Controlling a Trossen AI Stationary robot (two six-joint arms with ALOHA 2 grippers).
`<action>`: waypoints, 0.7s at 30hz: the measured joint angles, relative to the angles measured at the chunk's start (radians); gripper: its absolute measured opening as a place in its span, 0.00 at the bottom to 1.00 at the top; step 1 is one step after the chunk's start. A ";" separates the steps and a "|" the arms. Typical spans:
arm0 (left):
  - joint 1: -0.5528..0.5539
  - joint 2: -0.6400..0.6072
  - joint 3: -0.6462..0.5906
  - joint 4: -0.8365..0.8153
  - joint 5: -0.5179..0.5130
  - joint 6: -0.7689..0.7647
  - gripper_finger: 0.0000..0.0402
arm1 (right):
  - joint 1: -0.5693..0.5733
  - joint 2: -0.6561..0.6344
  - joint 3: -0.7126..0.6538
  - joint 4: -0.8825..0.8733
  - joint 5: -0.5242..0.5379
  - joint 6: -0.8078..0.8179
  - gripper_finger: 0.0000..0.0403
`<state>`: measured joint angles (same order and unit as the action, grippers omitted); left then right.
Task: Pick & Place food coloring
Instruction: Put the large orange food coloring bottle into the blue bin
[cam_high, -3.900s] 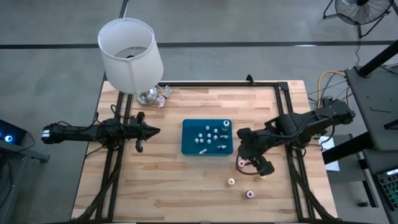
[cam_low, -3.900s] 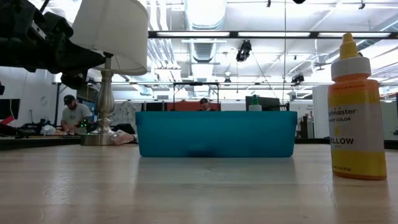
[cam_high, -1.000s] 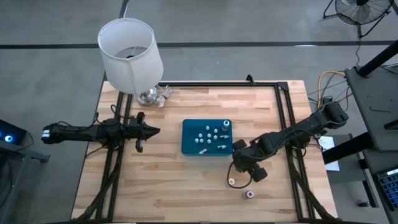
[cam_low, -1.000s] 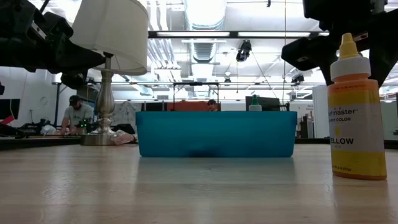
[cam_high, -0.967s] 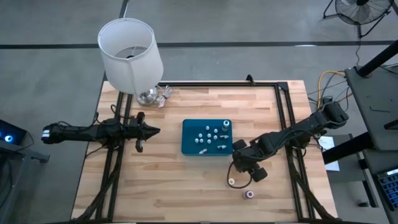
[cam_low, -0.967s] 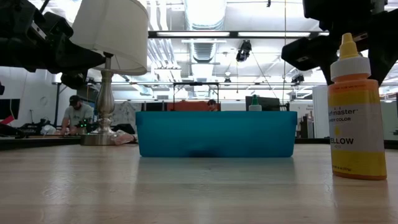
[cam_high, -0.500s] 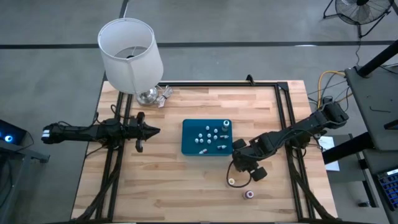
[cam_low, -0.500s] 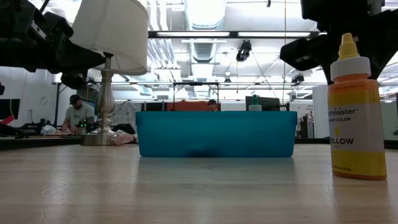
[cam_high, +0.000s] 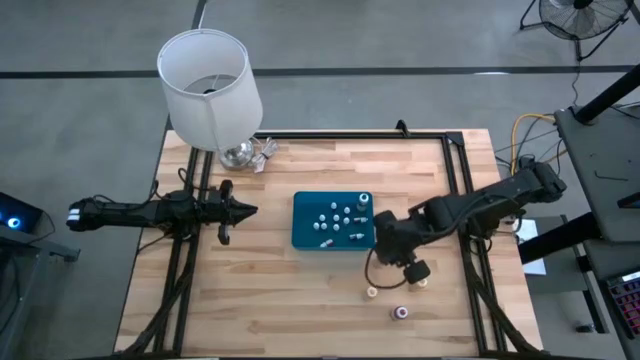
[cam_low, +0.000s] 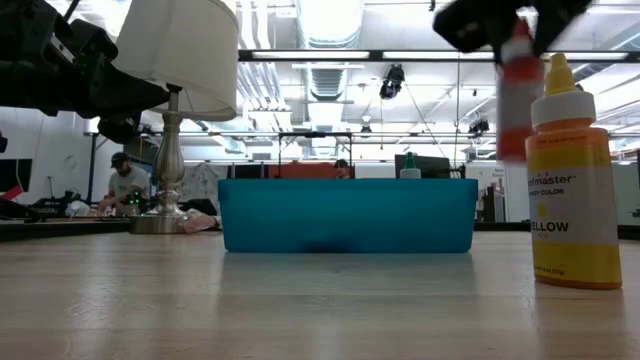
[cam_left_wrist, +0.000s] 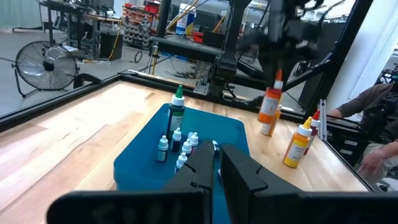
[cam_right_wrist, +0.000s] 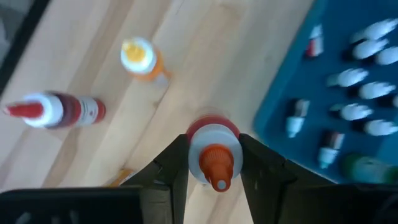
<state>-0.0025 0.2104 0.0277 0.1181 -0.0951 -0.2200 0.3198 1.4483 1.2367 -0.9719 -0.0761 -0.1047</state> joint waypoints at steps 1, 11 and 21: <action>0.000 0.000 0.000 0.000 0.000 0.000 0.00 | -0.009 0.000 0.025 -0.013 0.000 -0.001 0.26; 0.000 0.000 0.000 0.000 0.000 0.000 0.00 | -0.100 0.039 0.183 -0.140 0.050 -0.095 0.26; 0.000 0.000 0.000 0.000 0.000 0.000 0.00 | -0.181 0.041 0.179 -0.151 0.095 -0.184 0.26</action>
<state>-0.0022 0.2104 0.0277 0.1181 -0.0948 -0.2203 0.1388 1.4895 1.4158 -1.1226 0.0194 -0.2884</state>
